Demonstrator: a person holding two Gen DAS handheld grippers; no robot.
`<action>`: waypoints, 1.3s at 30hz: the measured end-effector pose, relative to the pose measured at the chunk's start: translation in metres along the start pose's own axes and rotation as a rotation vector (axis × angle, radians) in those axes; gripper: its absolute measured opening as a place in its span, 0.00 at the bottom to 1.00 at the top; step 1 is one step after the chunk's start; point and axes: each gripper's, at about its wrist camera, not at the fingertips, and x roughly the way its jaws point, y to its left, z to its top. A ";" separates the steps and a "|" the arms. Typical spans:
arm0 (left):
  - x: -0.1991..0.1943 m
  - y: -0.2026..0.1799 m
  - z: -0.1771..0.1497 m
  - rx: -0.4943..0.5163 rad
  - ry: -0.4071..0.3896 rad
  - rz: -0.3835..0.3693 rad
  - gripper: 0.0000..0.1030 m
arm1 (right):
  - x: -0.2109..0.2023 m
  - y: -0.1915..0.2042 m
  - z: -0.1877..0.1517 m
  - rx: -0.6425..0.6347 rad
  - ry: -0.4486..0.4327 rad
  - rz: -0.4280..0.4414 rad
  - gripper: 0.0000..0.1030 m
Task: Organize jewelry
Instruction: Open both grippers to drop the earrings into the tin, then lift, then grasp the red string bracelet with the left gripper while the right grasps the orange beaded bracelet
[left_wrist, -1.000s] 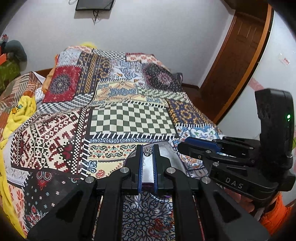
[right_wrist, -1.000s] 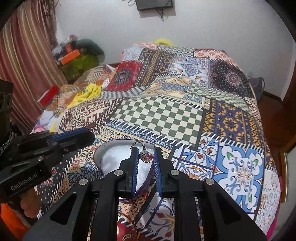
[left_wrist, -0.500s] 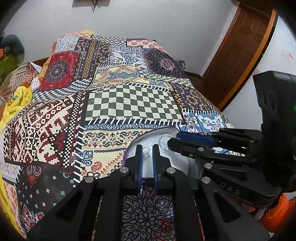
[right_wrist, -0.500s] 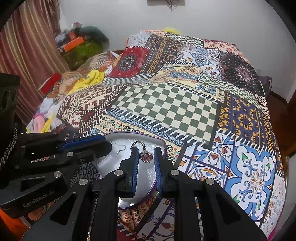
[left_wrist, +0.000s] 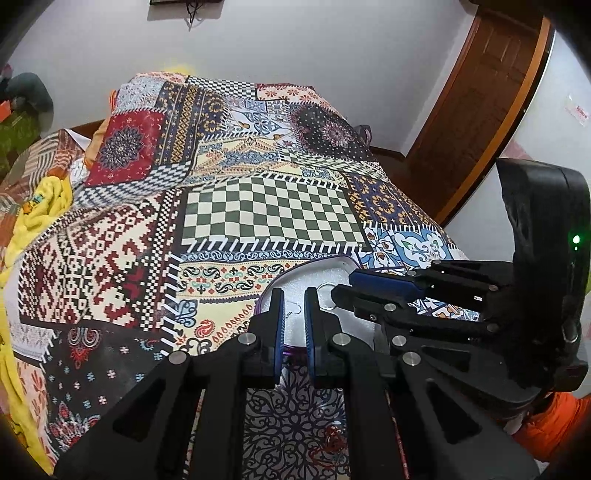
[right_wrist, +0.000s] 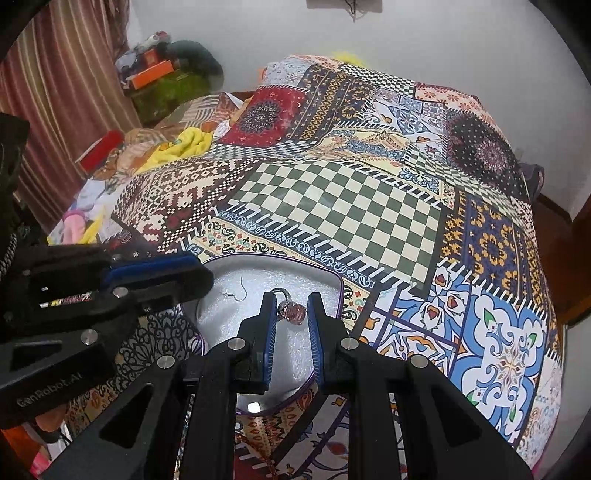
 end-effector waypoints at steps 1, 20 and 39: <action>-0.002 0.000 0.000 0.002 -0.004 0.006 0.08 | -0.002 0.001 0.000 -0.005 -0.003 -0.005 0.15; -0.054 -0.013 -0.012 0.043 -0.042 0.092 0.13 | -0.056 0.009 -0.013 0.017 -0.082 -0.066 0.31; -0.081 -0.013 -0.051 0.100 -0.002 0.207 0.40 | -0.088 0.006 -0.054 0.076 -0.077 -0.105 0.36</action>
